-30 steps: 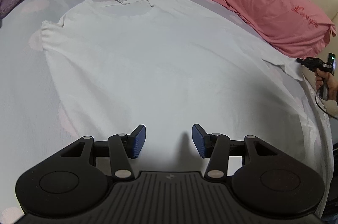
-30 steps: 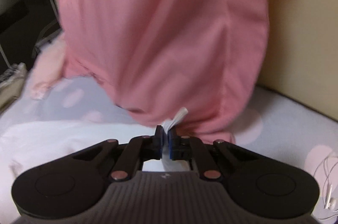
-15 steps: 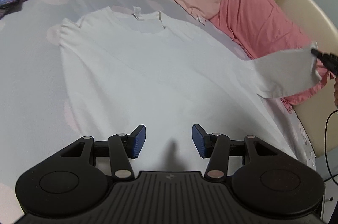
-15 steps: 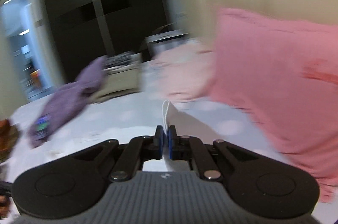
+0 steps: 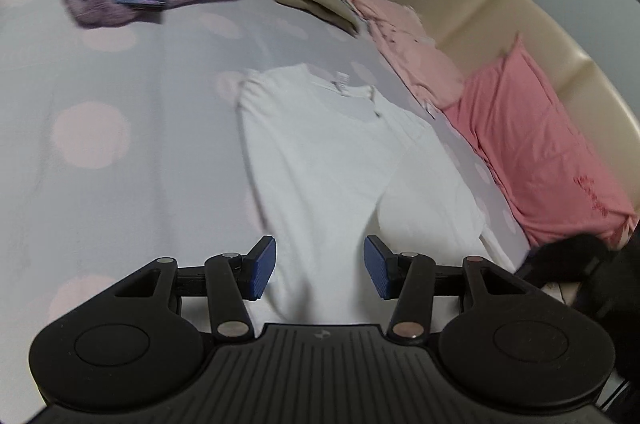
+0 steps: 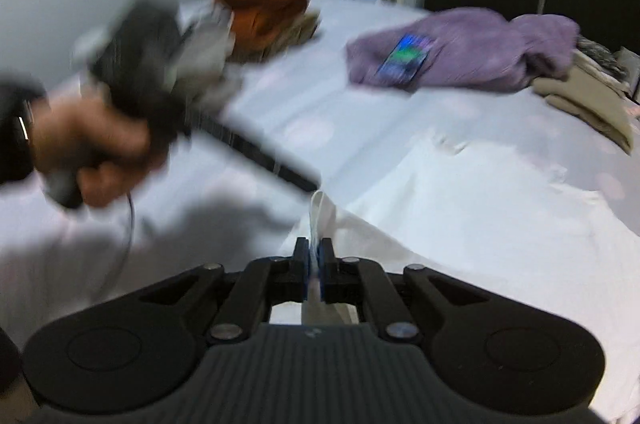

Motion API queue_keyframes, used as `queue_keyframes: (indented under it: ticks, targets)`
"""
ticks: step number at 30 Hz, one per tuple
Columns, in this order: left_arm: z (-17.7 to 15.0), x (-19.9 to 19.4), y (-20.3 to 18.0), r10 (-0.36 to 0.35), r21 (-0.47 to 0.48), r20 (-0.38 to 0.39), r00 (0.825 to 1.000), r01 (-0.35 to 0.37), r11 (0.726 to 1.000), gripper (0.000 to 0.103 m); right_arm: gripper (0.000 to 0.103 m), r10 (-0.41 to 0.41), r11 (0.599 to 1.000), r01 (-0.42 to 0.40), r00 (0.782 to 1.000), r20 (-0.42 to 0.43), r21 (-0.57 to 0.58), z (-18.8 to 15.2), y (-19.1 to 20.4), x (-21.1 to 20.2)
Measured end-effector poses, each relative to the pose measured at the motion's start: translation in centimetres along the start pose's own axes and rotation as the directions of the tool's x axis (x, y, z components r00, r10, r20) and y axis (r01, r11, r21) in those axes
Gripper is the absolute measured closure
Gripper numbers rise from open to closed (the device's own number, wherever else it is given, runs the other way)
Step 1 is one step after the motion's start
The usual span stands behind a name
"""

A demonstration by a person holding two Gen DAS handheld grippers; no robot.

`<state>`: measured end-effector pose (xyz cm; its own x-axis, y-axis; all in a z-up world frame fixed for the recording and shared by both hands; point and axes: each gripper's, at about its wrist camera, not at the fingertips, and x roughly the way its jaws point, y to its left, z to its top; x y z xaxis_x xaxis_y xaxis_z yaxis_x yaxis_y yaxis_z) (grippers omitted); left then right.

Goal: Fold clothes

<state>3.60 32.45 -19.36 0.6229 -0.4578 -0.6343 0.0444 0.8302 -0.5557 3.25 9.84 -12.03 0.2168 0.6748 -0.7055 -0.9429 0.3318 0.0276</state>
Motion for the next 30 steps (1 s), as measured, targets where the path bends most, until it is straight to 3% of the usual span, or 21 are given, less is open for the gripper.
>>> queue_keyframes:
  ticks: [2,5,7,9,12,14,16,19,20,21,25,26,28,30]
  targets:
    - [0.1,-0.3,0.5,0.005,-0.005,0.004,1.0,-0.005,1.0,0.057,0.097,-0.018,1.0,0.018,0.999,-0.044,-0.012,-0.6,0.6,2.5]
    - [0.2,-0.2,0.8,0.0,-0.004,0.003,1.0,0.0,1.0,0.056,0.088,-0.014,0.999,0.018,0.994,-0.11,0.035,-1.8,1.3,4.4]
    - [0.3,0.3,0.7,-0.016,0.002,-0.004,1.0,0.016,1.0,0.056,0.081,0.033,0.999,-0.029,0.992,-0.125,0.033,-2.6,1.8,4.0]
    - [0.6,0.9,0.1,-0.036,0.037,-0.017,0.999,0.036,0.999,0.056,0.075,0.049,0.996,-0.043,0.995,-0.084,0.077,-3.2,1.0,1.6]
    - [1.6,2.6,-1.8,-0.066,0.131,-0.051,0.997,0.072,0.989,0.055,0.07,-0.075,0.972,0.087,0.995,-0.062,0.22,-4.9,-3.8,-1.6]
    - [2.7,4.5,-3.3,-0.095,0.192,-0.077,0.992,0.109,0.975,0.053,0.067,-0.267,0.919,0.283,0.959,-0.094,0.274,-6.8,-7.9,-3.7]
    - [3.9,6.8,-5.1,-0.134,0.24,-0.104,0.985,0.156,0.958,0.053,0.066,-0.437,0.853,0.46,0.888,-0.144,0.247,-9.0,-11.3,-5.1]
    - [5.8,11.2,-8.1,-0.202,0.282,-0.161,0.966,0.242,0.928,0.053,0.065,-0.594,0.756,0.629,0.776,-0.213,0.181,-12.4,-16.3,-6.6]
    - [6.3,12.7,-9.1,-0.222,0.291,-0.182,0.958,0.268,0.918,0.053,0.064,-0.623,0.731,0.663,0.745,-0.238,0.161,-13.7,-18.0,-6.9]
    - [6.7,14.1,-10.1,-0.238,0.293,-0.203,0.95,0.29,0.911,0.053,0.063,-0.627,0.722,0.673,0.734,-0.259,0.159,-14.8,-19.5,-6.8]
    - [7.3,18.7,-13.3,-0.276,0.272,-0.278,0.92,0.351,0.896,0.053,0.063,-0.473,0.774,0.551,0.83,-0.294,0.311,-18.4,-24.7,-6.8]
    - [7.2,19.5,-13.8,-0.28,0.267,-0.294,0.914,0.36,0.894,0.053,0.063,-0.462,0.782,0.535,0.842,-0.278,0.32,-18.8,-25.5,-6.7]
    - [6.6,20.4,-14.4,-0.273,0.275,-0.325,0.905,0.366,0.889,0.053,0.061,-0.471,0.777,0.534,0.844,-0.255,0.332,-19.1,-26.6,-6.3]
    - [6.0,21.1,-14.6,-0.257,0.28,-0.356,0.899,0.364,0.888,0.053,0.05,-0.458,0.772,0.518,0.855,-0.243,0.368,-19.5,-27.6,-6.1]
